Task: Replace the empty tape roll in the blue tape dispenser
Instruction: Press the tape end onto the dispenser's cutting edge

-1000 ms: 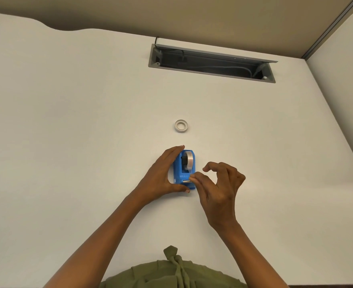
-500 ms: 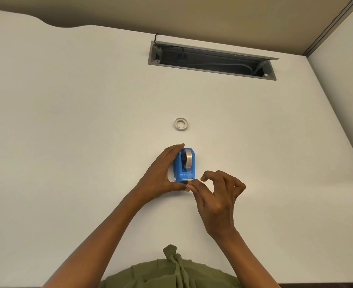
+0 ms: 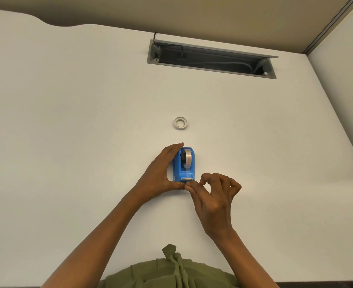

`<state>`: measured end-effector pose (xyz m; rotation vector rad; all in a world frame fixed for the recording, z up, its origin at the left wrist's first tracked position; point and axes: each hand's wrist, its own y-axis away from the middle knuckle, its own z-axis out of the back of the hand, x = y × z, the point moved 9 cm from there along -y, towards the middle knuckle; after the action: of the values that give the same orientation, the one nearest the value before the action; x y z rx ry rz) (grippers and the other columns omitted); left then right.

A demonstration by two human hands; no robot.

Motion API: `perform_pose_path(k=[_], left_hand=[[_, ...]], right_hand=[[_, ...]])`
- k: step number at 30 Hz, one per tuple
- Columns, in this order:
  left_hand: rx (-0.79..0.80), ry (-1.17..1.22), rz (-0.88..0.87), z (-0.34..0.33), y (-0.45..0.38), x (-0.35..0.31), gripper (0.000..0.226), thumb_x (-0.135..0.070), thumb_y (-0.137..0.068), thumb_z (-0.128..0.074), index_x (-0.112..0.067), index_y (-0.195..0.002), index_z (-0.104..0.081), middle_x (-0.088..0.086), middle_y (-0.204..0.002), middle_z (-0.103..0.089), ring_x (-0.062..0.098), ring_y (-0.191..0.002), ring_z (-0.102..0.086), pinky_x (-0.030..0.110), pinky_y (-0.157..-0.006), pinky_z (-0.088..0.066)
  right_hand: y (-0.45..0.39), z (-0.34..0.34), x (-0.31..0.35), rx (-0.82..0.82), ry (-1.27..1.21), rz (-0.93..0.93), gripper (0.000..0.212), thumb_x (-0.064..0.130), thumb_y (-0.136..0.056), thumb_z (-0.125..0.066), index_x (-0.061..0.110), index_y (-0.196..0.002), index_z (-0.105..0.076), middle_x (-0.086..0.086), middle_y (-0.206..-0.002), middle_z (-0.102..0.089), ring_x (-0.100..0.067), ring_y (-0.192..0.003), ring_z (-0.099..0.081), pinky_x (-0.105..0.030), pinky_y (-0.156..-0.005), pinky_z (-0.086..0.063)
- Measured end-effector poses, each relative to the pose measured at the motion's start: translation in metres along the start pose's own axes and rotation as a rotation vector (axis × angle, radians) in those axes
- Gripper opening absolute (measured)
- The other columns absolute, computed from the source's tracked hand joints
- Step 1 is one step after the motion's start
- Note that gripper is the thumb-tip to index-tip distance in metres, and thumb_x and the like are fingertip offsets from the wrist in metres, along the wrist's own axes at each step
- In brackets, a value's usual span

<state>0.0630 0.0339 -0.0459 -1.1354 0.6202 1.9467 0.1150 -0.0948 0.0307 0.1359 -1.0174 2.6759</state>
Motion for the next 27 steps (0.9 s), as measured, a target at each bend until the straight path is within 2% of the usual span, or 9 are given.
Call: perform_pose_path(k=[6,9,11,14,18,21,27], left_hand=[[-0.008,-0.014,0.008,0.000,0.000,0.002,0.093,-0.057,-0.059,-0.076,-0.062,-0.127,-0.012,-0.045,-0.130,-0.019,-0.028,-0.117,-0.022,-0.007,-0.091,-0.019],[-0.011,-0.020,0.018,0.001,0.000,0.003,0.094,-0.057,-0.058,-0.075,-0.065,-0.126,-0.011,-0.049,-0.128,-0.019,-0.029,-0.116,-0.023,-0.008,-0.089,-0.020],[-0.011,-0.021,0.023,0.001,0.001,0.004,0.095,-0.056,-0.058,-0.076,-0.064,-0.127,-0.011,-0.053,-0.127,-0.018,-0.028,-0.116,-0.024,-0.008,-0.088,-0.020],[-0.009,-0.025,0.025,0.000,0.000,0.005,0.096,-0.053,-0.058,-0.077,-0.066,-0.126,-0.010,-0.055,-0.125,-0.016,-0.029,-0.115,-0.023,-0.009,-0.087,-0.020],[-0.006,-0.020,0.037,0.000,0.000,0.005,0.095,-0.054,-0.059,-0.077,-0.064,-0.127,-0.011,-0.047,-0.128,-0.018,-0.029,-0.116,-0.023,-0.008,-0.089,-0.021],[-0.001,-0.011,0.041,0.000,0.000,0.004,0.092,-0.062,-0.057,-0.073,-0.061,-0.127,-0.012,-0.044,-0.129,-0.019,-0.029,-0.116,-0.022,-0.008,-0.089,-0.021],[0.004,-0.015,0.034,0.000,0.000,0.004,0.093,-0.061,-0.056,-0.071,-0.060,-0.126,-0.011,-0.043,-0.130,-0.016,-0.033,-0.114,-0.019,-0.010,-0.089,-0.018]], right_hand=[[-0.002,0.005,0.002,0.006,0.006,-0.007,0.018,0.031,-0.082,-0.068,0.015,-0.083,-0.075,0.000,-0.088,-0.057,-0.018,-0.088,-0.046,-0.035,-0.076,-0.024],[-0.002,0.011,0.000,-0.009,0.006,-0.037,0.022,0.033,-0.086,-0.062,0.015,-0.083,-0.075,0.004,-0.093,-0.046,-0.017,-0.088,-0.046,-0.035,-0.077,-0.024],[-0.003,0.013,-0.001,-0.017,0.011,-0.042,0.025,0.034,-0.087,-0.060,0.015,-0.082,-0.075,0.004,-0.093,-0.045,-0.017,-0.088,-0.046,-0.035,-0.077,-0.024],[-0.004,0.012,0.001,-0.014,0.019,-0.018,0.025,0.034,-0.088,-0.059,0.016,-0.082,-0.075,0.002,-0.090,-0.052,-0.018,-0.087,-0.046,-0.035,-0.076,-0.024],[0.000,0.003,0.005,0.014,0.035,0.025,0.020,0.031,-0.081,-0.066,0.013,-0.083,-0.074,-0.007,-0.080,-0.067,-0.018,-0.089,-0.046,-0.036,-0.075,-0.025],[0.000,-0.003,0.003,0.031,0.035,0.020,0.019,0.031,-0.078,-0.070,0.013,-0.084,-0.073,-0.009,-0.080,-0.068,-0.018,-0.090,-0.045,-0.037,-0.076,-0.025],[0.001,-0.008,0.002,0.039,0.050,0.032,0.016,0.027,-0.075,-0.073,0.014,-0.083,-0.073,-0.009,-0.082,-0.068,-0.019,-0.090,-0.045,-0.037,-0.076,-0.025]])
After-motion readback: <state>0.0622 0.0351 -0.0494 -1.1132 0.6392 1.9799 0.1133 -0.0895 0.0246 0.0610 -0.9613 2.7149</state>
